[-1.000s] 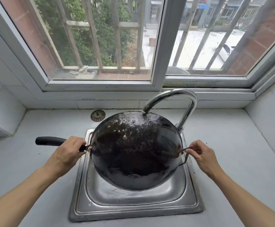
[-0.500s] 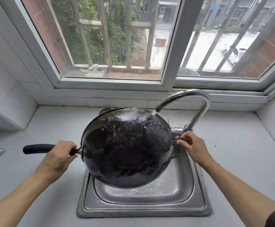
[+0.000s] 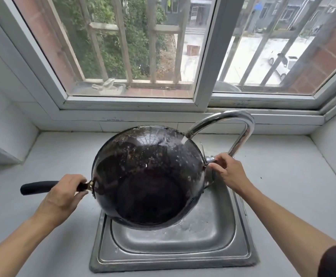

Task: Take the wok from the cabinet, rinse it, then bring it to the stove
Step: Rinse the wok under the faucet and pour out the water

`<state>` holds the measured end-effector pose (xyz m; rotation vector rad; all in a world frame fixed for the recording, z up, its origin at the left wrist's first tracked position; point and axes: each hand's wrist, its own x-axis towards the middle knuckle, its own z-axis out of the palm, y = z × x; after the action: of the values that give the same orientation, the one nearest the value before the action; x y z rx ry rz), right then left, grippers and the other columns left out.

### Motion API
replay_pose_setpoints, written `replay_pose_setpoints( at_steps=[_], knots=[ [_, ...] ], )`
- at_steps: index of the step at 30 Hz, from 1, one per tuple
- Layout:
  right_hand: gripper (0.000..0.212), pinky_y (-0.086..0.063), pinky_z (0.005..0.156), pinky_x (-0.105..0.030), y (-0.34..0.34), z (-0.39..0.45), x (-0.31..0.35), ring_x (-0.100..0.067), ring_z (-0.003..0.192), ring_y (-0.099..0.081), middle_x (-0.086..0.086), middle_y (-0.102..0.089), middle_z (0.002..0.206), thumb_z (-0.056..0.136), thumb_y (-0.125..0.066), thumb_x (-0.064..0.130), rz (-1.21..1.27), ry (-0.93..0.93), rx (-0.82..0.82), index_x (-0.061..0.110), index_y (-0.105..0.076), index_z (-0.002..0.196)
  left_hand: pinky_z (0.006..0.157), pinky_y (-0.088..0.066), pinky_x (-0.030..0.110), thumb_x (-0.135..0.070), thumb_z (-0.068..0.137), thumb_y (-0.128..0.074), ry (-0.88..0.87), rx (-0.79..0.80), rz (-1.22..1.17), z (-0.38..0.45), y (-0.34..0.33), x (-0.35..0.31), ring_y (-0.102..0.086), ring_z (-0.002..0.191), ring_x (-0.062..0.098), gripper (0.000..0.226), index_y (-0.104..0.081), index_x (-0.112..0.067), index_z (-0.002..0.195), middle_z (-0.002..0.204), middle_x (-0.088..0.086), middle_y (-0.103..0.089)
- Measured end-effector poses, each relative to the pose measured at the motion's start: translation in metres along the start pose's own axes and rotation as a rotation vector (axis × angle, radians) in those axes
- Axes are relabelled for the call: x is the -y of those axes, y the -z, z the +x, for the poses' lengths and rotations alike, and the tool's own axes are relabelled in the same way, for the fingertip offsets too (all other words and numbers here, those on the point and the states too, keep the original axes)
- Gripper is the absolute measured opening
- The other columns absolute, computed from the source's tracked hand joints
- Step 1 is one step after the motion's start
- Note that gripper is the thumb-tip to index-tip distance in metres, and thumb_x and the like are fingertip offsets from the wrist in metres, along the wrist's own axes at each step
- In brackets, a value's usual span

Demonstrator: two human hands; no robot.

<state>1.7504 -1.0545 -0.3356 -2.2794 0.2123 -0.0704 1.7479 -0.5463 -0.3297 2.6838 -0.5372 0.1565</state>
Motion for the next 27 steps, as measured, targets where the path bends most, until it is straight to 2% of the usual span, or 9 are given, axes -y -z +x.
replay_pose_setpoints(
  at_steps=[5, 10, 13, 18, 22, 27],
  knots=[
    [0.022, -0.042, 0.062, -0.01, 0.002, 0.006, -0.002, -0.01, 0.073, -0.06, 0.003, -0.067, 0.077, 0.081, -0.077, 0.038, 0.001, 0.001, 0.004, 0.023, -0.061, 0.084, 0.071, -0.053, 0.041, -0.001, 0.066, -0.083, 0.03, 0.015, 0.001, 0.006, 0.0, 0.0, -0.057, 0.082, 0.025, 0.043, -0.056, -0.011, 0.099, 0.091, 0.001, -0.057],
    [0.022, -0.041, 0.061, -0.007, 0.008, 0.003, -0.011, 0.005, 0.067, -0.056, 0.012, -0.062, 0.069, 0.081, -0.077, 0.037, 0.013, -0.012, 0.018, 0.033, -0.055, 0.076, 0.071, -0.054, 0.044, 0.0, 0.066, -0.083, 0.023, 0.03, -0.005, 0.02, -0.002, -0.009, -0.058, 0.082, 0.027, 0.041, -0.058, -0.008, 0.097, 0.089, 0.003, -0.058],
    [0.025, -0.041, 0.06, -0.01, 0.012, 0.0, -0.02, 0.003, 0.062, -0.052, 0.011, -0.058, 0.065, 0.08, -0.078, 0.034, 0.021, -0.032, -0.01, 0.031, -0.055, 0.074, 0.071, -0.053, 0.046, 0.0, 0.066, -0.083, 0.017, 0.041, -0.016, 0.029, -0.005, -0.015, -0.059, 0.083, 0.029, 0.039, -0.058, -0.008, 0.096, 0.088, 0.003, -0.058],
    [0.019, -0.042, 0.063, -0.007, 0.021, -0.007, -0.036, 0.003, 0.067, -0.057, 0.006, -0.067, 0.075, 0.078, -0.081, 0.032, 0.054, -0.094, -0.048, 0.027, -0.062, 0.08, 0.071, -0.052, 0.044, 0.001, 0.067, -0.082, -0.043, 0.068, -0.029, 0.044, -0.013, -0.022, -0.058, 0.083, 0.029, 0.039, -0.059, -0.008, 0.096, 0.087, 0.003, -0.058],
    [0.019, -0.045, 0.062, -0.011, 0.032, -0.016, -0.048, -0.008, 0.068, -0.06, 0.004, -0.069, 0.073, 0.078, -0.081, 0.031, 0.066, -0.134, -0.071, 0.025, -0.063, 0.079, 0.072, -0.052, 0.043, 0.0, 0.067, -0.082, -0.101, 0.083, -0.025, 0.059, -0.02, -0.028, -0.057, 0.084, 0.029, 0.039, -0.059, -0.008, 0.097, 0.089, 0.004, -0.058],
    [0.018, -0.046, 0.062, -0.008, 0.046, -0.026, -0.055, -0.002, 0.066, -0.062, 0.014, -0.069, 0.072, 0.079, -0.081, 0.028, 0.114, -0.182, -0.117, 0.026, -0.063, 0.076, 0.073, -0.052, 0.043, -0.002, 0.069, -0.082, -0.161, 0.102, -0.027, 0.082, -0.025, -0.039, -0.058, 0.084, 0.029, 0.037, -0.058, -0.008, 0.097, 0.091, 0.005, -0.059]
  ],
)
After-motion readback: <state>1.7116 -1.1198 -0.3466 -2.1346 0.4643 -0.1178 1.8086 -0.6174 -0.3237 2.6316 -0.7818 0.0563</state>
